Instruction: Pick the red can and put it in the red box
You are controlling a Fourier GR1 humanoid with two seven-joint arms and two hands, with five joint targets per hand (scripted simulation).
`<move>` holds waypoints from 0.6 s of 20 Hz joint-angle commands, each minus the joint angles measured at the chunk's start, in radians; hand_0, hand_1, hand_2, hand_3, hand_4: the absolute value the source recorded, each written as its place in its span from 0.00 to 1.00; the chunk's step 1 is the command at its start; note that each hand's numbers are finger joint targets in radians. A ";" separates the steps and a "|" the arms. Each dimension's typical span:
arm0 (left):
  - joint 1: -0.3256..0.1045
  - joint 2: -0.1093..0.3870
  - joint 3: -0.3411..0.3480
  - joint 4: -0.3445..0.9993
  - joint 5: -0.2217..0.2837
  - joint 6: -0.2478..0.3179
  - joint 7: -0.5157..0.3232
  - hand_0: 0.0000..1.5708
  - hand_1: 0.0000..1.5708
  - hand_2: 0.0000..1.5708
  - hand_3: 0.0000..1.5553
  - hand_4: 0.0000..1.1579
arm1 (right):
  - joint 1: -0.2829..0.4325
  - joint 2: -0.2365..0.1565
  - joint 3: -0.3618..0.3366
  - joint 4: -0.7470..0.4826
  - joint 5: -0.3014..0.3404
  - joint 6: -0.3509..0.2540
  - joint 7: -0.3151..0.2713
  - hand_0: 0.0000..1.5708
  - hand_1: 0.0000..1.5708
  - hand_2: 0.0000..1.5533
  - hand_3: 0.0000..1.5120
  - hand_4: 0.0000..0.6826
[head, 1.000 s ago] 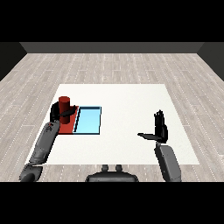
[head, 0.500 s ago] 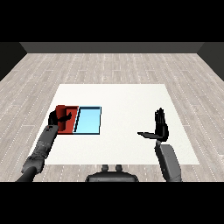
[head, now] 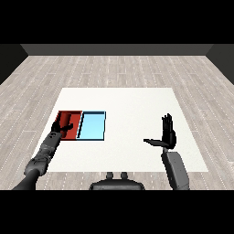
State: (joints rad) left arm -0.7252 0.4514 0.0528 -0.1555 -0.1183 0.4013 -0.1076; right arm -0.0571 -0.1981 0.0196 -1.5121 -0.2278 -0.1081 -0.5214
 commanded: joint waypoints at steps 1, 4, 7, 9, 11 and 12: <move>0.005 0.000 -0.034 0.063 -0.043 -0.085 -0.035 0.15 0.15 0.29 0.00 0.59 | 0.021 0.024 0.003 0.015 -0.005 0.012 -0.044 0.00 0.00 0.00 0.00 0.00; -0.032 0.035 -0.118 0.119 -0.134 -0.087 0.060 0.00 0.00 0.00 0.00 0.28 | 0.012 -0.007 -0.016 -0.007 -0.019 0.041 -0.045 0.00 0.00 0.00 0.00 0.00; -0.087 0.032 -0.118 0.134 -0.139 -0.115 0.135 0.00 0.00 0.00 0.00 0.00 | -0.002 -0.020 -0.031 -0.001 -0.044 0.069 -0.021 0.00 0.00 0.00 0.00 0.00; -0.070 0.036 -0.096 0.142 -0.118 -0.122 0.148 0.00 0.00 0.00 0.00 0.00 | 0.030 -0.006 -0.018 -0.016 -0.033 0.067 -0.039 0.00 0.00 0.00 0.00 0.00; -0.070 0.031 -0.058 0.123 -0.081 -0.100 0.143 0.00 0.00 0.00 0.00 0.00 | 0.014 -0.013 -0.012 -0.069 -0.021 0.049 -0.002 0.00 0.00 0.00 0.00 0.00; -0.077 0.071 -0.050 0.117 -0.074 -0.123 0.136 0.00 0.00 0.00 0.00 0.00 | 0.037 -0.002 -0.019 -0.015 -0.025 0.067 -0.055 0.00 0.00 0.00 0.00 0.00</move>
State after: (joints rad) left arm -0.7900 0.4929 -0.0206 -0.0368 -0.2121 0.2905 0.0101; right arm -0.0288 -0.2009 0.0082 -1.5404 -0.2502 -0.0570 -0.5529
